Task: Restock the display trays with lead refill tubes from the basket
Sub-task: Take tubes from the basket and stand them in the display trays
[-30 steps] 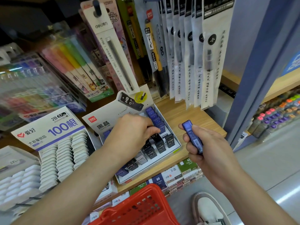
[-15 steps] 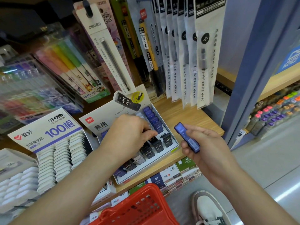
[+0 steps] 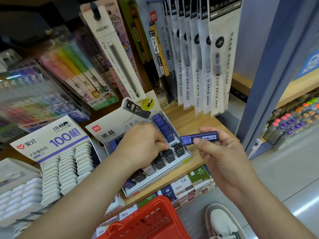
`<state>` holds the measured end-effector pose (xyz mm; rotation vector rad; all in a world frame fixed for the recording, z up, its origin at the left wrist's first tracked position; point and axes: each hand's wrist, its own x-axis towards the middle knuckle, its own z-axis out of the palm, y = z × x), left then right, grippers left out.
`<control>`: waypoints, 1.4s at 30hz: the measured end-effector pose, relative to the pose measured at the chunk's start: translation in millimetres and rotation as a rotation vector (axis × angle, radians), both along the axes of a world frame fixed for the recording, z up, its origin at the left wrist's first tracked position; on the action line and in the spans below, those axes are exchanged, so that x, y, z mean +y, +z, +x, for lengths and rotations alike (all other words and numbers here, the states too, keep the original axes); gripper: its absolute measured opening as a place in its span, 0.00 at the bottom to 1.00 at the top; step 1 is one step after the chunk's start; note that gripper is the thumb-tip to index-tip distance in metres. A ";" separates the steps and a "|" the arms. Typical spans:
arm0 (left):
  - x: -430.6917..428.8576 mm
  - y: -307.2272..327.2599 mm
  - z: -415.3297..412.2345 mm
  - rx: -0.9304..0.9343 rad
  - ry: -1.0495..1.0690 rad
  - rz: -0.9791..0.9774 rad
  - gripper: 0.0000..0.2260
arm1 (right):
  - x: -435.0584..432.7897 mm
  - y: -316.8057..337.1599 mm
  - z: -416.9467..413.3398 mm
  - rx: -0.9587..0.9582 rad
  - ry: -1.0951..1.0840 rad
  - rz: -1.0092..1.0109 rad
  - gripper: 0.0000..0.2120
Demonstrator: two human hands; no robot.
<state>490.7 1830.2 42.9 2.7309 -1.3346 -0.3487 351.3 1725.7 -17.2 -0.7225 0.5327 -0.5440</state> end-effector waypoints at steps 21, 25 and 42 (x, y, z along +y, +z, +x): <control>15.4 33.4 -33.1 0.311 -0.189 -0.492 0.12 | 4.0 11.2 -3.2 0.029 0.181 0.148 0.08; 13.7 31.7 -19.2 0.431 0.160 -0.740 0.05 | 0.9 6.3 -3.3 0.095 0.122 0.050 0.07; -9.1 -6.9 7.4 -0.064 -0.041 -0.267 0.12 | 6.4 -30.0 8.7 0.374 0.147 -0.929 0.18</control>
